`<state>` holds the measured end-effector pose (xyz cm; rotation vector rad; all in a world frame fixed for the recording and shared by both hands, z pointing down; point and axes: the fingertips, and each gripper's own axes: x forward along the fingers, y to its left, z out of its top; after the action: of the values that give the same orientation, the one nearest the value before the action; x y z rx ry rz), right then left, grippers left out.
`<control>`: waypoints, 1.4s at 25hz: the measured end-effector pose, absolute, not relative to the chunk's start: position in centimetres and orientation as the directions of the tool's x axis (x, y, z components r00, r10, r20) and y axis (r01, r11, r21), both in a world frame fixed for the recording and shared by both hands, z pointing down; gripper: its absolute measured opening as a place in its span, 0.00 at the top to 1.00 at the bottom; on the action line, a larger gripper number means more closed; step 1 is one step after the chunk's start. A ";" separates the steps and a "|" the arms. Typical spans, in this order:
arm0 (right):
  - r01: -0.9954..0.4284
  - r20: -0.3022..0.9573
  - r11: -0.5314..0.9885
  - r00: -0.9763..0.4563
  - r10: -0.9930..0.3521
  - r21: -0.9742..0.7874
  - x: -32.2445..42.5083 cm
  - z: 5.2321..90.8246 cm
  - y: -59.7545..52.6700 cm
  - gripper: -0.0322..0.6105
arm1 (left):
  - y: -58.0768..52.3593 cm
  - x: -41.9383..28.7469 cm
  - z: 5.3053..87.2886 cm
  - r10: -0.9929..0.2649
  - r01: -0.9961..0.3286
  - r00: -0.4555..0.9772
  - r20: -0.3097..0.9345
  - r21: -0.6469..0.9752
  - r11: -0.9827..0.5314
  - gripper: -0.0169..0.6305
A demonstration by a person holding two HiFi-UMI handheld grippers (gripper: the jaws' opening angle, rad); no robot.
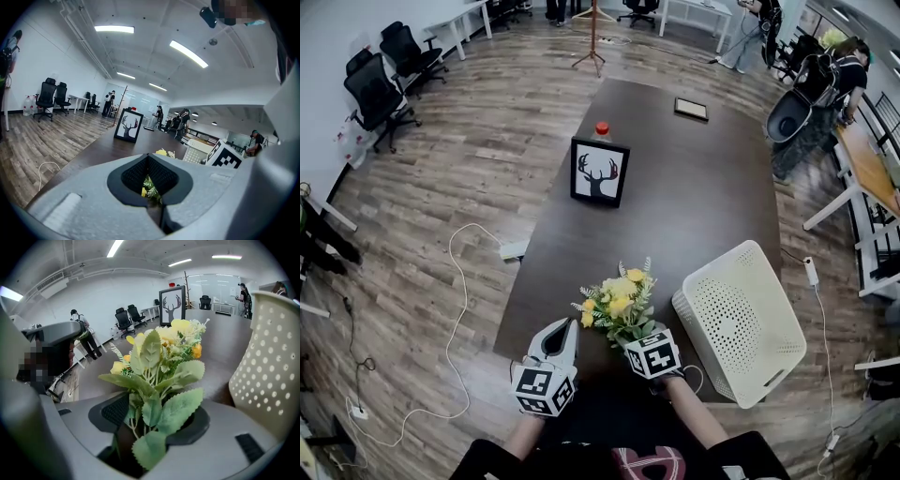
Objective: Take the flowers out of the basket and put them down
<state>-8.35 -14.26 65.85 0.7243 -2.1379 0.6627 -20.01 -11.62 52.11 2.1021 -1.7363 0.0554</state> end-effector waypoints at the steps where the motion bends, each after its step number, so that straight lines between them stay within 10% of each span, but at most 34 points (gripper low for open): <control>1: -0.679 0.795 0.701 -0.541 -0.277 -0.218 -8.3 65.9 -14.2 0.54 | -11.6 -19.9 52.1 -0.931 -0.948 0.225 0.286 0.286 -0.141 0.96; 12: -0.696 0.783 0.693 -0.532 -0.321 -0.188 -7.0 65.5 -14.3 0.38 | -11.9 -18.7 52.1 -0.927 -0.945 0.247 0.282 0.284 -0.165 0.96; 35: -0.723 0.651 0.669 -0.594 -0.473 -0.173 -4.0 58.1 -14.4 0.35 | -11.9 -14.5 51.2 -0.923 -0.937 0.284 0.258 0.277 -0.211 0.96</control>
<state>-4.00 -14.41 58.10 0.9200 -2.3109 0.5746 -14.49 -11.86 51.17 2.1844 -1.6785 0.0519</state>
